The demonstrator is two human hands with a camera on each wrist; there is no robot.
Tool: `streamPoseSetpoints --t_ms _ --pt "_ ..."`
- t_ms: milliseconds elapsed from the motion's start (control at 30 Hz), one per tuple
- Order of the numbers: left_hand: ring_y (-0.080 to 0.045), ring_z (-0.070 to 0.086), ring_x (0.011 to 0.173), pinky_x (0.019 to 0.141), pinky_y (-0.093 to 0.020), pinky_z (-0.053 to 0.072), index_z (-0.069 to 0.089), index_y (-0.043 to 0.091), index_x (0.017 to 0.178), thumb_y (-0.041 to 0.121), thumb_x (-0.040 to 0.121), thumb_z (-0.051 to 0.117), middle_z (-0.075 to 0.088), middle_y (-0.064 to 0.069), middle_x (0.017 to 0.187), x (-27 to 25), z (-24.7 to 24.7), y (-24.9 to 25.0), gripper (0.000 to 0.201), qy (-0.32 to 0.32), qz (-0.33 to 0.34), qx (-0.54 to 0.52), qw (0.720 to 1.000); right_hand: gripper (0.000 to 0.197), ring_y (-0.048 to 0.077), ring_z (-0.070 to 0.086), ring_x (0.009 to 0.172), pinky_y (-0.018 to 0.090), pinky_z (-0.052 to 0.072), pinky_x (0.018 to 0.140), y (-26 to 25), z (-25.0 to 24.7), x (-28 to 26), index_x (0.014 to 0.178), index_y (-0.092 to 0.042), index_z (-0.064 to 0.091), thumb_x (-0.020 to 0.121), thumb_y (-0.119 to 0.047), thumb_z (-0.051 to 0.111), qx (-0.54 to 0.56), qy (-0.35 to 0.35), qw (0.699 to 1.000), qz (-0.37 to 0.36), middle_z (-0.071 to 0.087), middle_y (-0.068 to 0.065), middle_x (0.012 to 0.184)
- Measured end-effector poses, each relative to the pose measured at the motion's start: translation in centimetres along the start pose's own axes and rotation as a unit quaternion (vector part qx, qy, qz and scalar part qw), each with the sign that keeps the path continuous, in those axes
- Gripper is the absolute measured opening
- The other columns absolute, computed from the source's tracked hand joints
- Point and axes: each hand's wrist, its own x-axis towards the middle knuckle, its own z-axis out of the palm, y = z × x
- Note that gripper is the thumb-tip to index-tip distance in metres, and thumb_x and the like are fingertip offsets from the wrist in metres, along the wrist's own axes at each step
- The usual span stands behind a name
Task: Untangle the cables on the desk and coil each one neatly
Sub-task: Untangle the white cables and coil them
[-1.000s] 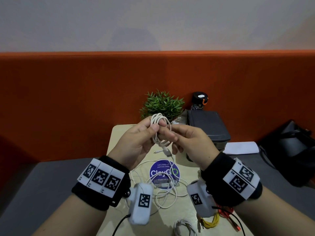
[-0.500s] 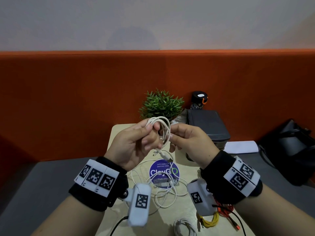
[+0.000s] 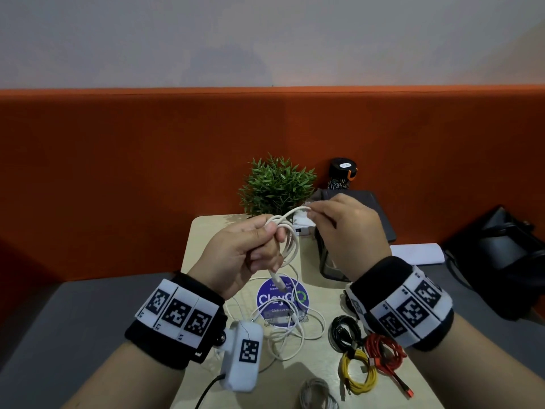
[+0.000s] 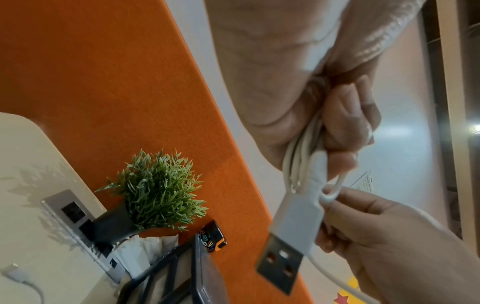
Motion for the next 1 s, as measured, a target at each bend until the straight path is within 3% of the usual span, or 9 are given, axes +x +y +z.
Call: streamPoseSetpoints --t_ms 133,233,333,400,500,567,700,833,1000 --pt "-0.012 0.025 0.04 0.053 -0.027 0.039 0.05 0.0 0.082 0.016 0.09 0.04 0.028 0.004 0.045 0.1 0.1 0.2 0.021 -0.011 0.009 -0.024 1.0 0.022 0.007 0.068 0.076 0.023 0.052 0.073 -1.0 0.4 -0.3 0.102 -0.014 0.074 0.088 -0.004 0.06 0.212 -0.095 0.963 0.134 0.073 -0.004 0.083" --pt "-0.013 0.024 0.04 0.052 -0.028 0.039 0.05 0.0 0.08 0.015 0.091 0.038 0.029 0.004 0.044 0.1 0.0 0.4 0.022 -0.013 0.026 -0.026 0.999 0.047 0.019 0.068 0.097 0.042 0.053 0.091 -1.6 0.6 -0.6 0.11 -0.012 0.071 0.076 0.011 0.048 0.437 -0.204 0.851 0.207 0.074 0.005 0.097" --pt "-0.013 0.025 0.039 0.051 -0.027 0.039 0.049 0.0 0.079 0.015 0.09 0.039 0.029 0.004 0.043 0.2 -0.4 0.7 0.022 -0.011 0.026 -0.025 0.999 0.055 0.037 0.059 0.1 0.063 0.037 0.099 -1.5 0.4 -0.6 0.117 -0.002 0.063 0.065 0.001 0.046 0.564 -0.287 0.742 0.223 0.063 0.023 0.102" --pt "-0.013 0.025 0.04 0.051 -0.027 0.037 0.049 0.0 0.079 0.017 0.089 0.039 0.03 0.004 0.043 0.3 -0.6 0.7 0.022 -0.012 0.022 -0.016 1.0 0.041 0.035 0.059 0.096 0.059 0.04 0.098 -1.7 0.4 -0.9 0.116 -0.003 0.063 0.076 -0.005 0.056 0.557 -0.301 0.748 0.197 0.063 0.025 0.1" --pt "-0.014 0.027 0.04 0.054 -0.028 0.039 0.048 0.001 0.08 0.017 0.09 0.039 0.031 0.003 0.045 0.4 -0.7 0.5 0.021 -0.016 0.022 0.005 1.0 0.017 0.02 0.061 0.08 0.042 0.049 0.081 -2.2 0.9 -1.2 0.1 -0.009 0.071 0.085 -0.004 0.065 0.48 -0.232 0.821 0.205 0.07 0.012 0.085" --pt "-0.015 0.031 0.042 0.058 -0.028 0.042 0.048 0.002 0.08 0.017 0.091 0.038 0.034 0.001 0.046 0.5 -0.6 0.1 0.021 -0.016 0.017 0.042 0.999 0.013 0.013 0.06 0.071 0.031 0.048 0.072 -2.4 1.3 -1.4 0.088 -0.014 0.073 0.086 -0.005 0.064 0.46 -0.194 0.835 0.233 0.069 0.004 0.074" --pt "-0.015 0.046 0.061 0.069 -0.023 0.042 0.05 0.008 0.08 0.023 0.092 0.039 0.049 -0.002 0.063 0.5 0.0 -0.6 0.023 0.017 0.044 0.175 0.983 0.014 0.018 0.059 0.073 0.032 0.045 0.07 -2.3 1.4 -1.0 0.08 -0.016 0.075 0.085 -0.008 0.064 0.468 -0.152 0.824 0.281 0.068 0.006 0.074" --pt "-0.003 0.044 0.083 0.075 -0.009 0.038 0.054 0.02 0.079 0.021 0.099 0.04 0.042 -0.005 0.098 0.6 -0.1 -0.6 0.025 0.107 0.066 0.365 0.922 0.014 0.02 0.058 0.075 0.031 0.044 0.069 -1.9 1.3 -0.6 0.083 -0.014 0.076 0.086 -0.007 0.064 0.47 -0.149 0.82 0.291 0.07 0.011 0.081" --pt "-0.004 0.042 0.086 0.075 -0.009 0.035 0.056 0.01 0.101 0.024 0.1 0.037 0.04 -0.001 0.099 0.8 -0.5 -0.7 0.024 0.106 0.048 0.467 0.876 0.022 0.02 0.059 0.074 0.032 0.043 0.072 -1.6 1.4 -1.0 0.094 -0.013 0.071 0.081 0.004 0.064 0.513 -0.157 0.785 0.31 0.07 0.01 0.082"
